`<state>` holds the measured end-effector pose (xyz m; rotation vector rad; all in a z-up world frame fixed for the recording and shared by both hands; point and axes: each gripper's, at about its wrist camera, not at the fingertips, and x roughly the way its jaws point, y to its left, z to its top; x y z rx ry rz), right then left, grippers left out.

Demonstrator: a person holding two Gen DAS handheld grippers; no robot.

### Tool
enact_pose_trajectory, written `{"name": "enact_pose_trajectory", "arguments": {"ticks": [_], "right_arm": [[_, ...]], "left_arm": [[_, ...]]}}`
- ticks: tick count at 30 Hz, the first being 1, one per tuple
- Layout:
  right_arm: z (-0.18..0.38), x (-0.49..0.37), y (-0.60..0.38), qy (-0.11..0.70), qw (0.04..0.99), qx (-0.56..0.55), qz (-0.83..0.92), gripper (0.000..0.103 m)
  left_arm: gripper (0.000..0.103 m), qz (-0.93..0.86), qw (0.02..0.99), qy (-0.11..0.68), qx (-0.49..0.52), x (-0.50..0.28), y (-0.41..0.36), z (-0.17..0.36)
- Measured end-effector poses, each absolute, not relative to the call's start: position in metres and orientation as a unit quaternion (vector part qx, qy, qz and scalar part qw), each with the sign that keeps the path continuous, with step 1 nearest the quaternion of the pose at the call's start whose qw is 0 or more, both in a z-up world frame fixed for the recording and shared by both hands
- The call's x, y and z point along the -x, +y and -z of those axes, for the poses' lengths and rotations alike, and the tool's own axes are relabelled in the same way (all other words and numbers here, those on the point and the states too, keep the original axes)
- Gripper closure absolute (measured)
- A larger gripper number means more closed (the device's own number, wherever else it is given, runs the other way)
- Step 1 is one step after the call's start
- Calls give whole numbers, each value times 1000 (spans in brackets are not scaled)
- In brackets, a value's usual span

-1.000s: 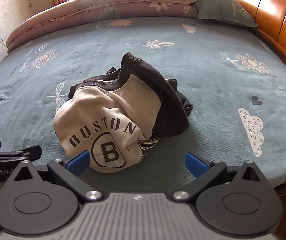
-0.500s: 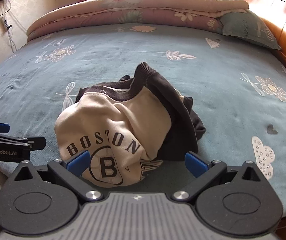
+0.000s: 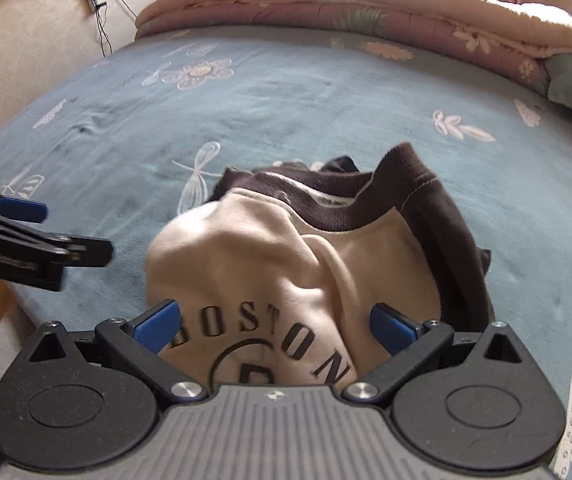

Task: Fold clothes
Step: 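Grasp the sweatshirt's dark collar rib with the left gripper while the right gripper approaches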

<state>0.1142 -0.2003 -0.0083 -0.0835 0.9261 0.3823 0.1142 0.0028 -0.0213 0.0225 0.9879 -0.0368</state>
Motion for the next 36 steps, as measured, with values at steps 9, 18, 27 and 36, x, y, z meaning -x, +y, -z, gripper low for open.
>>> {"name": "enact_pose_trajectory", "arguments": {"ticks": [9, 18, 27, 36], "right_arm": [[37, -151, -253, 477, 869, 47, -128, 0], [63, -145, -298, 497, 854, -45, -147, 0], [37, -99, -301, 447, 881, 22, -151, 0], [28, -78, -301, 422, 892, 52, -152, 0]], "left_arm": [[1, 67, 878, 474, -15, -129, -24, 17], [1, 167, 872, 455, -66, -139, -85, 17], [1, 250, 823, 497, -112, -162, -111, 61], [0, 327, 824, 457, -76, -156, -92, 103]]}}
